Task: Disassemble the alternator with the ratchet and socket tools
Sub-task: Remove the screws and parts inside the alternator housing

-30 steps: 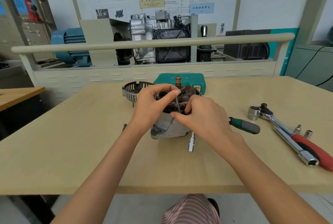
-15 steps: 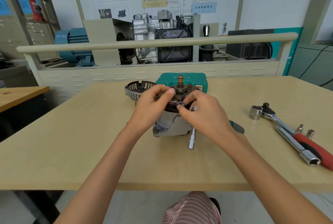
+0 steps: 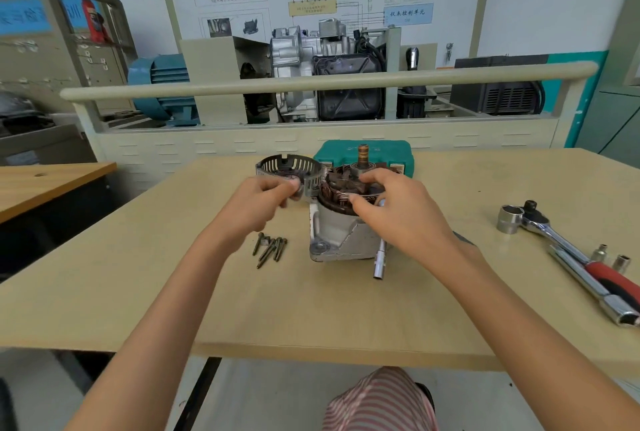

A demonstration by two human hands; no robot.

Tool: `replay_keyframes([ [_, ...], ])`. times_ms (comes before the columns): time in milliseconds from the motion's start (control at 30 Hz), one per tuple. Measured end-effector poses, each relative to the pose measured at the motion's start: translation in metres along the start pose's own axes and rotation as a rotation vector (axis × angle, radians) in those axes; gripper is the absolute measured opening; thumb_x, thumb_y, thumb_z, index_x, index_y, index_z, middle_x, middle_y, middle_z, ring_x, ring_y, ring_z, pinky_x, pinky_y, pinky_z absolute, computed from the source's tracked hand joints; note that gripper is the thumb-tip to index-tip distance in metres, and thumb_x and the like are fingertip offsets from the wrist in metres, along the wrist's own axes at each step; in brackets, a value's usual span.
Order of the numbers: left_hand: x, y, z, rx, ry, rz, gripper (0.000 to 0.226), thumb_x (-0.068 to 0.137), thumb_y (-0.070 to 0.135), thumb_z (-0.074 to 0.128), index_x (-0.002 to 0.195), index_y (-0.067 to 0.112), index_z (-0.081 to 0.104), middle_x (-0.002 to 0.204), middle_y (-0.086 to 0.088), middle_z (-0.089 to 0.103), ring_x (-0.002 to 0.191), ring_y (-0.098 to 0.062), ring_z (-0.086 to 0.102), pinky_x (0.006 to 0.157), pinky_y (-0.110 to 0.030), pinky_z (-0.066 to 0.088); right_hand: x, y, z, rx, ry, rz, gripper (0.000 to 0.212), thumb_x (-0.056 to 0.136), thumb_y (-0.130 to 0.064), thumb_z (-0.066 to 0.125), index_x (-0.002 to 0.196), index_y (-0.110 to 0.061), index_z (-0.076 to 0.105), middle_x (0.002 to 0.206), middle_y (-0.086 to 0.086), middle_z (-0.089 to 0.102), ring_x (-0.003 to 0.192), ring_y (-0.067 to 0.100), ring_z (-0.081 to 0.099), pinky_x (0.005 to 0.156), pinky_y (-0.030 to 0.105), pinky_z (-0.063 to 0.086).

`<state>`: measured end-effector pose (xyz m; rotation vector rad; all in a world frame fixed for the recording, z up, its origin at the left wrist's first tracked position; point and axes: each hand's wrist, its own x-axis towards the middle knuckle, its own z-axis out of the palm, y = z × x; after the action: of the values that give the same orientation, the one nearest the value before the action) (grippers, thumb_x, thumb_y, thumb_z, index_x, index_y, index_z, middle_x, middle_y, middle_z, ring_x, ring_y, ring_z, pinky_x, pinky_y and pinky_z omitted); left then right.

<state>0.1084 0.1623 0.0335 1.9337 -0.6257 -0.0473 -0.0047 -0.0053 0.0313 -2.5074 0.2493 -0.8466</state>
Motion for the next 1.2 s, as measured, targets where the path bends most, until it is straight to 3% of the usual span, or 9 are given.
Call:
replay_keyframes([
  [133,0.007,-0.043,-0.02,0.171,-0.002,-0.146,0.027,0.097,0.026,0.05,0.078,0.015,0.065,0.073,0.0,0.047,0.052,-0.013,0.031,0.043,-0.021,0.019,0.004,0.003,-0.003,-0.117,-0.045,-0.019,0.039,0.089,-0.038,0.054,0.126,-0.028,0.053,0.111,-0.003,0.065,0.085,0.014,0.055,0.062,0.027,0.045],
  [367,0.013,-0.086,-0.034,0.322,-0.009,-0.303,0.024,0.091,0.032,0.06,0.084,0.011,0.068,0.066,-0.002,0.048,0.049,-0.013,0.036,0.042,-0.021,0.024,0.006,0.007,-0.006,-0.051,-0.062,-0.011,0.033,0.087,-0.035,0.057,0.119,-0.029,0.057,0.113,-0.001,0.064,0.089,0.017,0.058,0.074,0.032,0.052],
  [500,0.017,-0.093,-0.037,0.375,0.012,-0.281,0.023,0.091,0.032,0.059,0.079,0.015,0.068,0.057,0.0,0.044,0.049,-0.014,0.037,0.044,-0.022,0.026,0.006,0.008,-0.006,-0.032,-0.075,-0.019,0.034,0.086,-0.035,0.058,0.12,-0.029,0.057,0.113,-0.002,0.064,0.088,0.016,0.057,0.076,0.033,0.052],
  [600,0.021,-0.095,-0.036,0.494,-0.013,-0.231,0.022,0.093,0.032,0.055,0.081,0.017,0.066,0.07,0.002,0.053,0.064,-0.015,0.045,0.054,-0.024,0.033,0.007,0.01,-0.006,-0.02,-0.073,-0.02,0.034,0.086,-0.034,0.058,0.12,-0.028,0.057,0.114,-0.002,0.063,0.083,0.013,0.053,0.073,0.03,0.051],
  [800,0.028,-0.1,-0.036,0.534,-0.045,-0.197,0.018,0.092,0.032,0.055,0.081,0.019,0.061,0.065,0.005,0.052,0.064,-0.015,0.045,0.055,-0.025,0.033,0.006,0.01,-0.006,-0.013,-0.054,-0.022,0.034,0.087,-0.033,0.057,0.12,-0.028,0.058,0.116,-0.001,0.063,0.09,0.013,0.053,0.072,0.028,0.047],
  [900,0.03,-0.103,-0.037,0.592,-0.03,-0.202,0.015,0.091,0.034,0.057,0.085,0.02,0.06,0.072,0.002,0.054,0.071,-0.018,0.05,0.063,-0.027,0.036,0.005,0.01,-0.006,-0.018,-0.055,-0.024,0.034,0.087,-0.032,0.057,0.121,-0.028,0.057,0.118,-0.001,0.062,0.095,0.015,0.054,0.072,0.027,0.046],
  [1067,0.03,-0.104,-0.038,0.481,0.007,-0.225,0.017,0.092,0.032,0.057,0.091,0.016,0.06,0.082,-0.002,0.056,0.075,-0.019,0.047,0.062,-0.029,0.035,0.005,0.011,-0.006,-0.013,-0.045,-0.03,0.033,0.087,-0.031,0.058,0.12,-0.029,0.058,0.115,-0.001,0.063,0.085,0.01,0.048,0.069,0.026,0.045],
  [1133,0.03,-0.101,-0.037,0.414,0.006,-0.257,0.019,0.094,0.031,0.052,0.093,0.014,0.061,0.084,-0.003,0.057,0.075,-0.019,0.046,0.068,-0.031,0.04,0.006,0.011,-0.005,-0.015,-0.049,-0.029,0.033,0.087,-0.031,0.058,0.12,-0.029,0.058,0.116,-0.002,0.063,0.086,0.01,0.049,0.07,0.026,0.045],
  [1200,0.03,-0.095,-0.034,0.362,-0.021,-0.293,0.022,0.097,0.029,0.046,0.093,0.014,0.061,0.081,-0.003,0.057,0.069,-0.019,0.045,0.061,-0.03,0.04,0.006,0.011,-0.005,-0.016,-0.053,-0.028,0.033,0.086,-0.032,0.058,0.12,-0.029,0.058,0.117,-0.002,0.063,0.09,0.011,0.051,0.071,0.026,0.045],
])
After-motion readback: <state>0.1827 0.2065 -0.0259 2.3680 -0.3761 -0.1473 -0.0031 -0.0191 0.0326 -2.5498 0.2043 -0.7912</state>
